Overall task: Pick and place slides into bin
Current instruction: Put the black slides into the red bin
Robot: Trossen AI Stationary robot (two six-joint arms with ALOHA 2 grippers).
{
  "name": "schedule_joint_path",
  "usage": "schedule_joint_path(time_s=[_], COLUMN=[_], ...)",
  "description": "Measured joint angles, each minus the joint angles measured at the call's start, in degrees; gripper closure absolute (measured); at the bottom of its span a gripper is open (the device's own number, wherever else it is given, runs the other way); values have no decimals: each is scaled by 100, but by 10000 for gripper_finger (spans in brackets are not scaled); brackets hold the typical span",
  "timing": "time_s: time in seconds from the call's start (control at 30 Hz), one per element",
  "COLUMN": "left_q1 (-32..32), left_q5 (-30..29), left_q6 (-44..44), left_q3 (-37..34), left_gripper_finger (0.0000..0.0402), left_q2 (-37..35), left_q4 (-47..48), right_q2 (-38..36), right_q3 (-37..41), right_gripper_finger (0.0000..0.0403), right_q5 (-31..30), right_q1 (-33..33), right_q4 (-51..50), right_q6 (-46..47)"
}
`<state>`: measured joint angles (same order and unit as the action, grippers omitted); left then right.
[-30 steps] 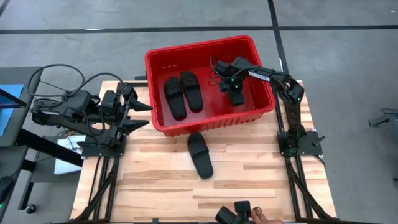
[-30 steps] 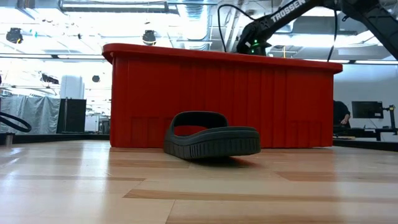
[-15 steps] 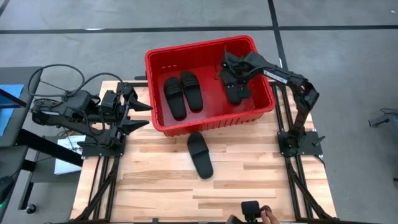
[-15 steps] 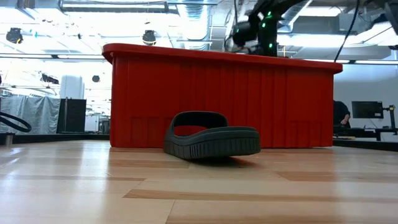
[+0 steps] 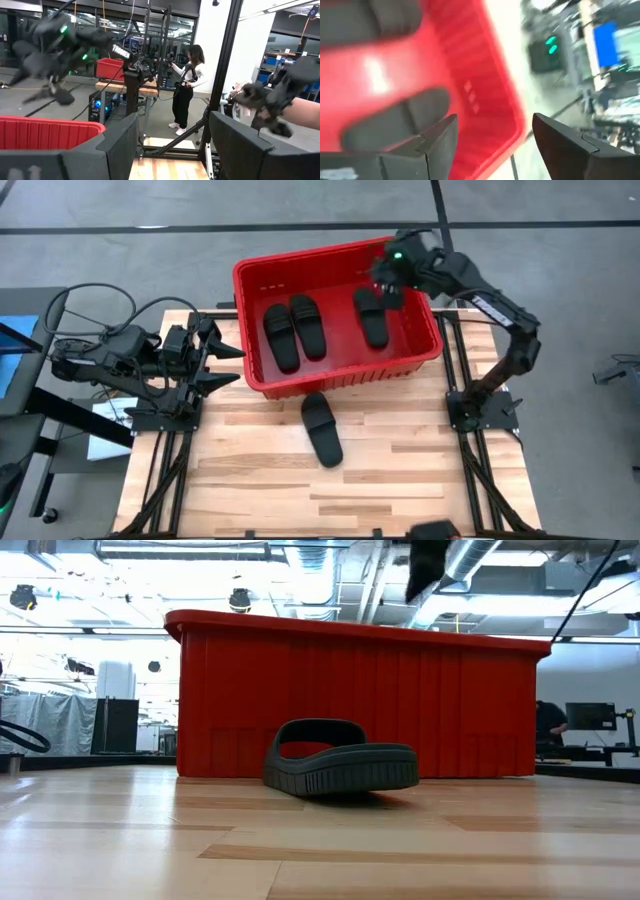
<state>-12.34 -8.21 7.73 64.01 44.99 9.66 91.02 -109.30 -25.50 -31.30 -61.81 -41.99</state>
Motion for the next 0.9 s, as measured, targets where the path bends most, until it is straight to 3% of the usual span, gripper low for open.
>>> schedule_joint_path(time_s=[0.13, 0.33, 0.57, 0.67, 0.9], left_q1=[0, 0, 0, 0, 0], left_q5=[0, 2, 2, 0, 0], left_q6=[8, 13, 9, 9, 7], left_q3=[0, -2, -2, -2, -2], left_gripper_finger=[168, 168, 168, 168, 168], left_q2=[1, 2, 2, 2, 2], left_q4=[62, 178, 202, 278, 438], right_q2=[-202, -399, -440, -366, -78], right_q3=[-483, -979, -1016, -1019, -1002], right_gripper_finger=[154, 154, 154, 154, 154], right_q5=[614, 2559, 4596, 4919, 4744], right_q1=[307, 801, 1406, 1787, 2494], right_q4=[156, 158, -32, -311, -882], right_q6=[327, 1235, 2328, 2584, 2850])
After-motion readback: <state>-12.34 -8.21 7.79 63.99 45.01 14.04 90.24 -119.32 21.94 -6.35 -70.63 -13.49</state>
